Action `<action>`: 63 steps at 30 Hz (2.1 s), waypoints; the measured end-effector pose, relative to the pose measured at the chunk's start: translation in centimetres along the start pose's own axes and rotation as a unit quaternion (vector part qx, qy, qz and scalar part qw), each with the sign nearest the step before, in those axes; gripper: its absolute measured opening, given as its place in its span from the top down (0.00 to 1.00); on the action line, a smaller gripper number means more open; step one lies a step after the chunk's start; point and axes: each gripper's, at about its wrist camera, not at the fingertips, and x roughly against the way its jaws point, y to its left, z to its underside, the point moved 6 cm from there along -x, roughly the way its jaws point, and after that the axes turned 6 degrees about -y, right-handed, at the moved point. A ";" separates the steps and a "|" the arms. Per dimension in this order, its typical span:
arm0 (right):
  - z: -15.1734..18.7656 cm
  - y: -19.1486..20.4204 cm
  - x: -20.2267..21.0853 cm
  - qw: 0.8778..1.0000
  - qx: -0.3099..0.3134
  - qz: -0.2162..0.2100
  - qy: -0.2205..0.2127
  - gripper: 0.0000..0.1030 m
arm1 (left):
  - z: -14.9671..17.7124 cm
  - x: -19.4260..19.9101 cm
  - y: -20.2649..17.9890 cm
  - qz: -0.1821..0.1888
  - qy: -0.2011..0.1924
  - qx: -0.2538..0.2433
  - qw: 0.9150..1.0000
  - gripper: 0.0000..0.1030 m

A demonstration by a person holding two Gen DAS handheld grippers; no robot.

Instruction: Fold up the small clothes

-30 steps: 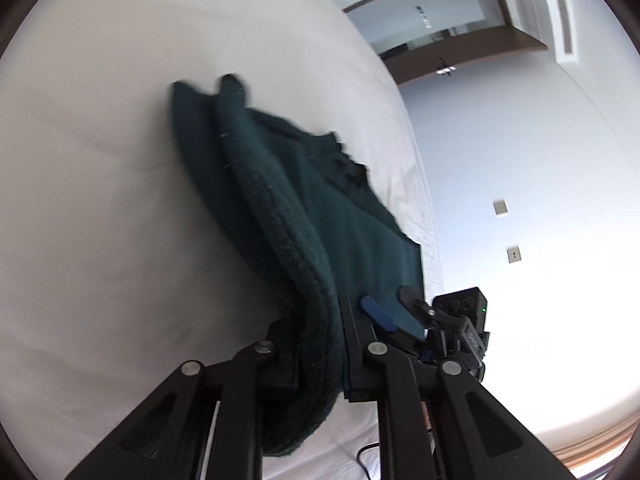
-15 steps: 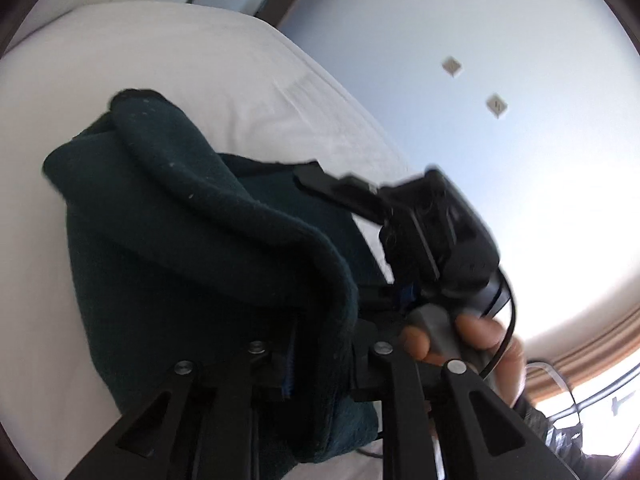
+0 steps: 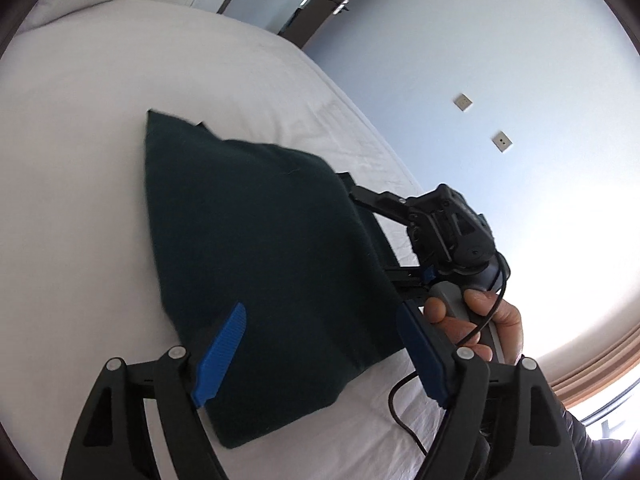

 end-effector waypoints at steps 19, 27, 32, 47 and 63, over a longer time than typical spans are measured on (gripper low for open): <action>-1.0 1.2 1.4 0.979 0.133 0.155 -0.025 0.88 | 2.6 -0.6 -1.1 0.008 0.016 -0.010 1.000 0.22; -2.2 0.0 7.3 0.978 0.119 0.166 -0.050 0.88 | 2.5 -0.4 -1.5 0.009 0.020 -0.014 1.000 0.22; -2.9 -2.6 8.6 0.983 0.092 0.156 -0.043 0.88 | 2.1 -0.6 -1.5 -0.003 0.021 -0.023 1.000 0.22; 2.4 -2.3 13.2 0.985 0.079 0.148 -0.041 0.56 | 1.8 -1.4 -1.7 -0.037 0.015 -0.042 0.998 0.22; 6.0 -6.6 17.3 0.979 0.101 0.174 -0.042 0.91 | 1.9 -2.2 -2.6 -0.074 0.032 -0.083 0.993 0.22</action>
